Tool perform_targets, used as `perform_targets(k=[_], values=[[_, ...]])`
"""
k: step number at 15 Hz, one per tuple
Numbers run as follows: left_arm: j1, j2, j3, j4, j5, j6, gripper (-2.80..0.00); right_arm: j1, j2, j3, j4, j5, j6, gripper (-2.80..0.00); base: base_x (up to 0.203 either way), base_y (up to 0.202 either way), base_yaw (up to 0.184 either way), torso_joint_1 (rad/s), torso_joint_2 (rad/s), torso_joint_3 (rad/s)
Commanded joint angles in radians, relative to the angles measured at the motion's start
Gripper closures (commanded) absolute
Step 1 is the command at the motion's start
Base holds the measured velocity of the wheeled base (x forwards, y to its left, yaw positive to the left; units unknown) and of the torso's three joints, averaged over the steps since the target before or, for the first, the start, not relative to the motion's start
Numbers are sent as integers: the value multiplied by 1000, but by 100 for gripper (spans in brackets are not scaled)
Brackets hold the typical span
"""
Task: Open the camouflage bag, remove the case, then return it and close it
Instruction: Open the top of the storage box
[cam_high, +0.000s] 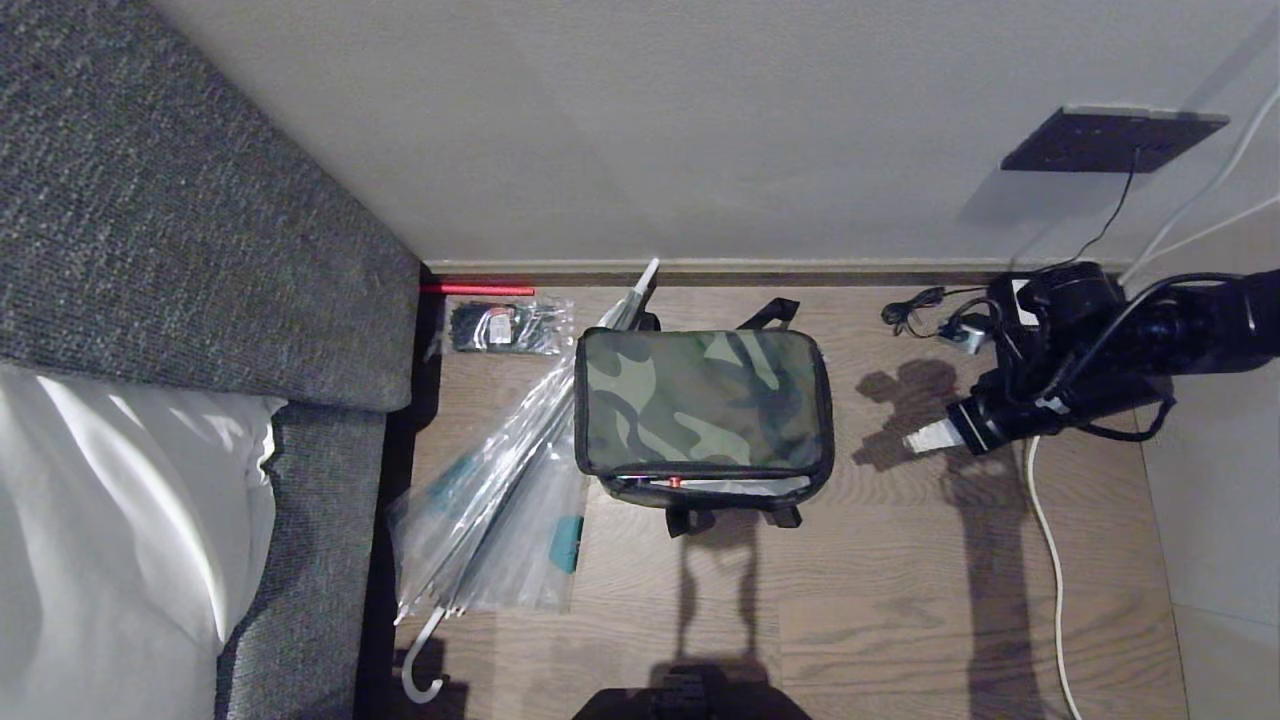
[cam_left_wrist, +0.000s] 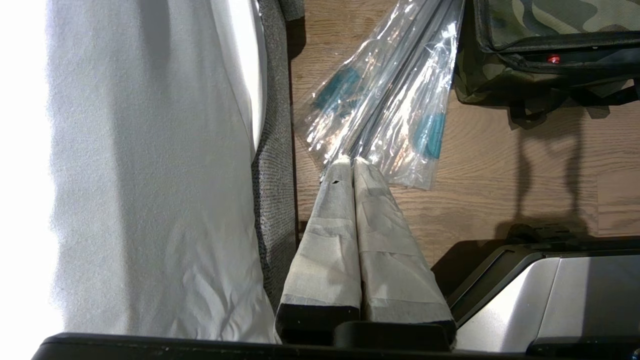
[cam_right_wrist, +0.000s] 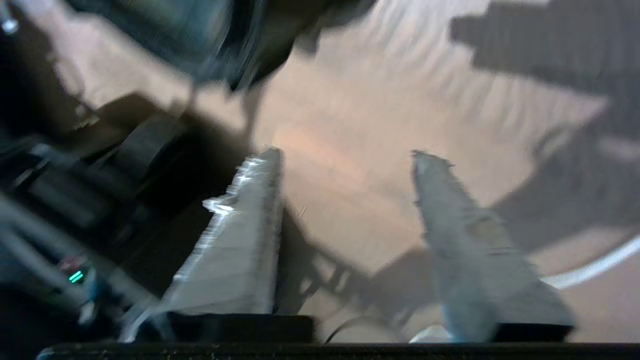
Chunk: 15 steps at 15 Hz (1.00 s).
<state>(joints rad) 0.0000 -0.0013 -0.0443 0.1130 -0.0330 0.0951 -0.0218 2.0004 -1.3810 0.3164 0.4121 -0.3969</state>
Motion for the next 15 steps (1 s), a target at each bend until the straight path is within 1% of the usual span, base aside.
perform_targets(k=[1,5,9,10,11,13,15], values=[[0,1,0,1,-1,0,0,-9,-132,95,3,2,1,0,0,0,0,0,0,0],[0,1,0,1,-1,0,0,-26,-380,302,-1,-5,31,0,0,0,0,0,0,0],[0,1,0,1,1,-2,0,-90,-791,530,26,-33,67,0,0,0,0,0,0,0],[0,1,0,1,0,-1,0,-96,-909,612,36,-43,79,0,0,0,0,0,0,0],[0,1,0,1,-1,0,0,-94,-1025,707,38,-54,99,0,0,0,0,0,0,0],[0,1,0,1,1,0,0,-74,-1260,847,45,-64,176,0,0,0,0,0,0,0],[0,1,0,1,-1,0,0,-57,-1482,989,44,-66,232,0,0,0,0,0,0,0]])
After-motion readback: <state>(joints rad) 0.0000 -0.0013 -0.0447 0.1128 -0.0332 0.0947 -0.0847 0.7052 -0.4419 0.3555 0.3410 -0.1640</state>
